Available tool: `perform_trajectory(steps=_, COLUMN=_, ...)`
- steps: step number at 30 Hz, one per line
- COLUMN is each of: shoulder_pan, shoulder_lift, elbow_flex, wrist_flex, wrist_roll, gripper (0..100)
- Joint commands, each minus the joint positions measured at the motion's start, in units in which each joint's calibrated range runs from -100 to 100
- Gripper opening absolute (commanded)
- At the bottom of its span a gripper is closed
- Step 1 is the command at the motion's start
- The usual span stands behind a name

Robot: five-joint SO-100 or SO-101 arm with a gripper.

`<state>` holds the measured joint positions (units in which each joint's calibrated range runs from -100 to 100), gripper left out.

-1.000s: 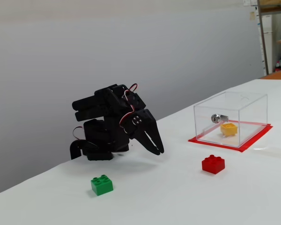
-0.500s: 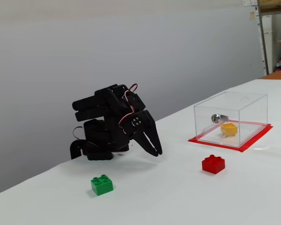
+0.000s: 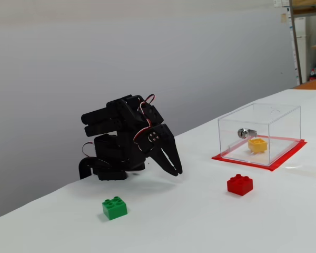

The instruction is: Pick the yellow lego brick and place it into the transparent box

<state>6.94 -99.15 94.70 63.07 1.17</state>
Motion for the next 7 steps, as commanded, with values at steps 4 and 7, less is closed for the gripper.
perform_trajectory(steps=4, shoulder_pan=-0.11, shoulder_lift=-0.51, elbow_flex=0.32, wrist_flex=0.29, wrist_roll=0.18, gripper=4)
perform_trajectory(steps=7, shoulder_pan=-0.11, shoulder_lift=-0.51, elbow_flex=0.32, wrist_flex=0.2, wrist_roll=0.18, gripper=4)
